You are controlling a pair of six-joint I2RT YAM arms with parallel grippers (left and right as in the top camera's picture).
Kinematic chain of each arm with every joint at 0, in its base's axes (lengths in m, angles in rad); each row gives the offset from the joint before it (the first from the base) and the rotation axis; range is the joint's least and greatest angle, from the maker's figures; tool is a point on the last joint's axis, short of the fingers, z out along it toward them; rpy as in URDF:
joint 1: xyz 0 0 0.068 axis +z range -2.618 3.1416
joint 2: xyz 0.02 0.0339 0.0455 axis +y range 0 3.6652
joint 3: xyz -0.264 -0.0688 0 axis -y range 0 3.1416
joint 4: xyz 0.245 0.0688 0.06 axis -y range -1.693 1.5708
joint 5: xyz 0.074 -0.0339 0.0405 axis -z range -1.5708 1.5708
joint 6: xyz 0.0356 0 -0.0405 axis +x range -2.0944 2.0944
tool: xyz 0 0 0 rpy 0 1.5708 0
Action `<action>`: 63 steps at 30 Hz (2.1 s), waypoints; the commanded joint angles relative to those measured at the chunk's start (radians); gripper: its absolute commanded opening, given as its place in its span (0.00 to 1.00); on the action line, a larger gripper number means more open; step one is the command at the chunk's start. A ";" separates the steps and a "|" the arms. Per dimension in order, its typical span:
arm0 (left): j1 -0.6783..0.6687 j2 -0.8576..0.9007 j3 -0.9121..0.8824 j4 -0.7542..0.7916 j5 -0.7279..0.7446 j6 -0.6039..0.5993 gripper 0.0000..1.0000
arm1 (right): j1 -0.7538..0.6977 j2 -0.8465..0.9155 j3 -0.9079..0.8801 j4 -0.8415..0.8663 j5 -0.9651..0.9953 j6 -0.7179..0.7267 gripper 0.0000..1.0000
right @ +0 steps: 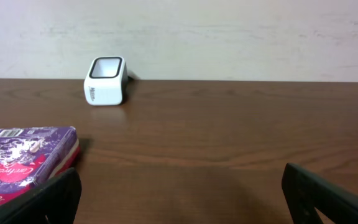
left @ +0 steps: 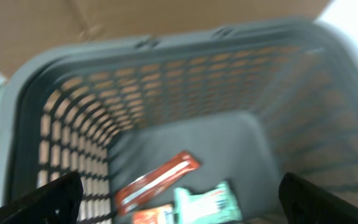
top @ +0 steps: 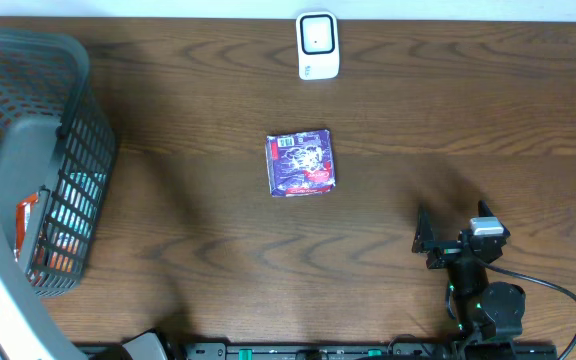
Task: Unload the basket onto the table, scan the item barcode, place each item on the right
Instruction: 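Reach the left gripper into the basket and grasp the red bar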
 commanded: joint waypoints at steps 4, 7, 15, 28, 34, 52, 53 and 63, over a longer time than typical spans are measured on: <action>0.061 0.063 -0.132 -0.036 -0.016 -0.029 1.00 | -0.003 -0.005 -0.002 -0.005 -0.002 -0.015 0.99; 0.069 0.098 -0.192 -0.039 -0.017 0.068 0.87 | -0.003 -0.005 -0.002 -0.005 -0.002 -0.015 0.99; 0.135 0.268 -0.254 -0.039 -0.016 0.229 0.94 | -0.003 -0.005 -0.002 -0.005 -0.002 -0.015 0.99; 0.172 0.477 -0.257 -0.103 0.060 0.312 0.88 | -0.003 -0.005 -0.002 -0.005 -0.002 -0.015 0.99; 0.174 0.505 -0.261 -0.038 0.070 0.313 0.93 | -0.003 -0.005 -0.002 -0.005 -0.002 -0.015 0.99; 0.174 0.526 -0.489 0.322 0.242 0.441 0.86 | -0.003 -0.005 -0.002 -0.005 -0.002 -0.015 0.99; 0.174 0.526 -0.501 0.344 0.241 0.451 0.86 | -0.003 -0.005 -0.002 -0.005 -0.002 -0.015 0.99; 0.175 0.526 -0.626 0.485 0.162 0.466 0.50 | -0.003 -0.005 -0.002 -0.005 -0.002 -0.015 0.99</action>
